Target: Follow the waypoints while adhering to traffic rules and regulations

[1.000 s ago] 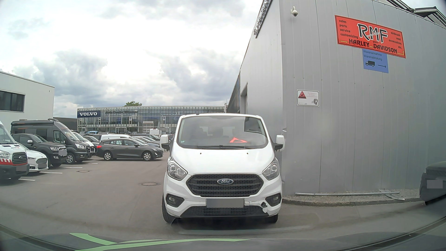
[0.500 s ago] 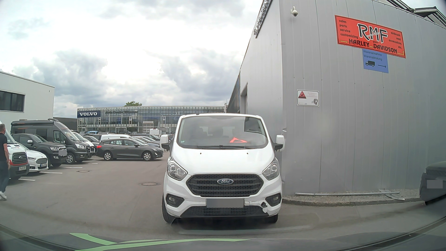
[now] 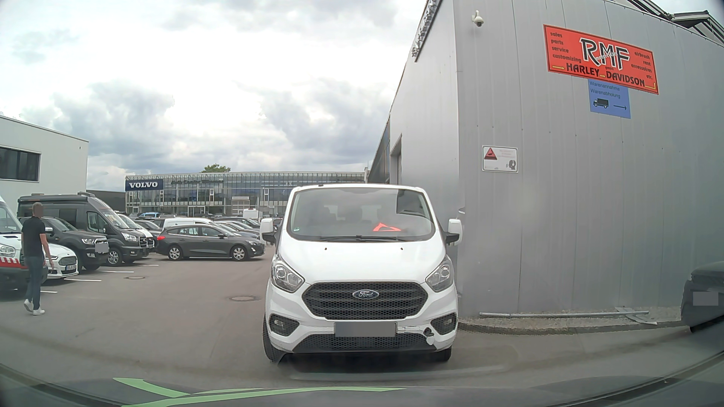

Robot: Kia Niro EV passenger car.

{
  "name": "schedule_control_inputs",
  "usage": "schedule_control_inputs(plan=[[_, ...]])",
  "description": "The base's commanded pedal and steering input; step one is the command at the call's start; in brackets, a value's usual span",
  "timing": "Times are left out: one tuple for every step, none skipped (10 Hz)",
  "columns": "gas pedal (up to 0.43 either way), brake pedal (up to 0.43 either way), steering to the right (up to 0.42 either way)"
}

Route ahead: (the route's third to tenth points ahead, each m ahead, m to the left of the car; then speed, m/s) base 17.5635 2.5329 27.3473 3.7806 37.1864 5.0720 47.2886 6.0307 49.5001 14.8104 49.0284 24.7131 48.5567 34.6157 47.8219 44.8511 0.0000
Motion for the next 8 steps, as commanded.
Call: schedule_control_inputs(plan=[[0.0, 0.409, -0.462], [0.0, 0.409, -0.462], [0.0, 0.409, -0.463], [0.0, 0.409, -0.462], [0.0, 0.409, -0.462], [0.0, 0.415, -0.462], [0.0, 0.409, -0.463], [0.0, 0.409, -0.462]])
